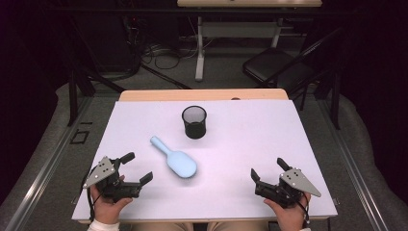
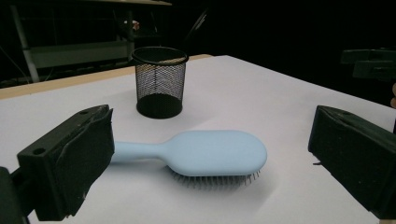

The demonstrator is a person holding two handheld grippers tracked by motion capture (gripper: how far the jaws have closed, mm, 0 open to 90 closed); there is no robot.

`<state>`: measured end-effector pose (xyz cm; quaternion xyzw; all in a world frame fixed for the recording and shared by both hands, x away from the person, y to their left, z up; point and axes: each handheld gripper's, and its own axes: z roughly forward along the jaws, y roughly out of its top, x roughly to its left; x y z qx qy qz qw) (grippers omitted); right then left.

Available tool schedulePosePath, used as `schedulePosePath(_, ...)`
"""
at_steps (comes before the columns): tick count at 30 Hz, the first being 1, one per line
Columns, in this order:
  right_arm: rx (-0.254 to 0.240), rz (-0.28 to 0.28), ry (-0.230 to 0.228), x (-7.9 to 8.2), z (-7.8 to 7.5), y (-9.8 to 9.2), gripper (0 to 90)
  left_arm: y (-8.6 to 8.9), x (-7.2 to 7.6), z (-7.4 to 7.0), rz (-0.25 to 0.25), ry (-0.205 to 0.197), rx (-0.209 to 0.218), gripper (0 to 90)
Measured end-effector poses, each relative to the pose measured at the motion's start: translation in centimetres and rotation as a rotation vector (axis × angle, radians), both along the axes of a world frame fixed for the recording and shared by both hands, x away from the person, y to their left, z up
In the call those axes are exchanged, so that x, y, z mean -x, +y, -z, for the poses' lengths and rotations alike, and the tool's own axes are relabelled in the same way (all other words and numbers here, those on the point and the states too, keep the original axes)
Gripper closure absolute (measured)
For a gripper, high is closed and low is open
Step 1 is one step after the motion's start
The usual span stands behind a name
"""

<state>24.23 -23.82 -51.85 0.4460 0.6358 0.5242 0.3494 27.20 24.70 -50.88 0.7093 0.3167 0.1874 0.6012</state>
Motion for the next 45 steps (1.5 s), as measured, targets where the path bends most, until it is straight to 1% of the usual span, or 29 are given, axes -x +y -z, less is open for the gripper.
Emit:
schedulePosePath(2, -0.009, -0.003, 0.001, -0.01, 0.0, -0.1, 3.8, -0.05, -0.04, -0.05, 0.002, 0.0, 0.009, 0.3)
schedulePosePath(7, -0.012, -0.003, 0.005, -0.04, -0.04, -0.13, 3.8, 0.11, 0.01, 0.04, 0.003, 0.014, 0.006, 0.4)
schedulePosePath(8, -0.008, -0.003, 0.005, -0.04, -0.06, -0.14, 3.8, 0.17, 0.07, 0.03, 0.0, 0.019, 0.007, 0.4)
schedulePosePath(10, -0.002, -0.008, 0.017, -0.05, -0.14, 0.03, 3.8, 0.37, 0.17, -0.01, 0.015, 0.025, 0.01, 0.4)
schedulePosePath(12, 0.007, -0.01, 0.011, -0.11, -0.16, 0.1, 4.0, 0.5, 0.26, -0.09, 0.013, 0.026, 0.007, 0.4)
schedulePosePath(15, 0.013, -0.013, 0.015, -0.1, -0.16, 0.16, 3.9, 0.56, 0.22, -0.12, 0.004, 0.027, 0.017, 0.4)
schedulePosePath(19, 0.019, -0.006, 0.014, -0.08, -0.1, 0.06, 3.9, 0.59, 0.13, -0.08, 0.002, 0.04, 0.005, 0.4)
schedulePosePath(25, 0.011, -0.002, 0.019, -0.05, -0.12, -0.04, 4.3, 0.43, 0.02, -0.06, -0.011, 0.044, -0.007, 0.7)
schedulePosePath(26, 0.012, -0.001, 0.021, -0.01, -0.11, -0.04, 4.6, 0.46, 0.0, -0.11, -0.012, 0.052, -0.014, 1.2)
schedulePosePath(27, 0.012, -0.003, 0.023, 0.01, -0.1, -0.04, 4.6, 0.44, -0.09, -0.09, -0.012, 0.052, -0.013, 1.4)
schedulePosePath(28, 0.016, -0.003, 0.021, 0.02, -0.1, -0.07, 4.7, 0.36, -0.19, -0.07, -0.024, 0.059, -0.021, 1.5)
schedulePosePath(30, 0.015, -0.002, 0.022, 0.06, -0.1, -0.06, 5.4, 0.36, -0.24, -0.08, -0.025, 0.064, -0.027, 1.5)
schedulePosePath(34, 0.014, 0.0, 0.021, 0.07, -0.09, -0.1, 6.4, 0.3, -0.34, -0.08, -0.024, 0.068, -0.028, 2.1)
schedulePosePath(39, 0.014, 0.0, 0.022, 0.1, -0.14, -0.04, 6.9, 0.34, -0.33, -0.15, -0.027, 0.077, -0.032, 6.7)
schedulePosePath(42, 0.013, -0.004, 0.025, 0.14, -0.15, 0.0, 7.0, 0.38, -0.31, -0.2, -0.025, 0.082, -0.024, 9.6)
schedulePosePath(44, 0.02, -0.003, 0.022, 0.15, -0.1, 0.04, 7.3, 0.35, -0.32, -0.26, -0.019, 0.082, -0.014, 13.1)
schedulePosePath(45, 0.02, -0.003, 0.022, 0.15, -0.1, 0.04, 7.3, 0.33, -0.3, -0.3, -0.02, 0.084, -0.014, 13.1)
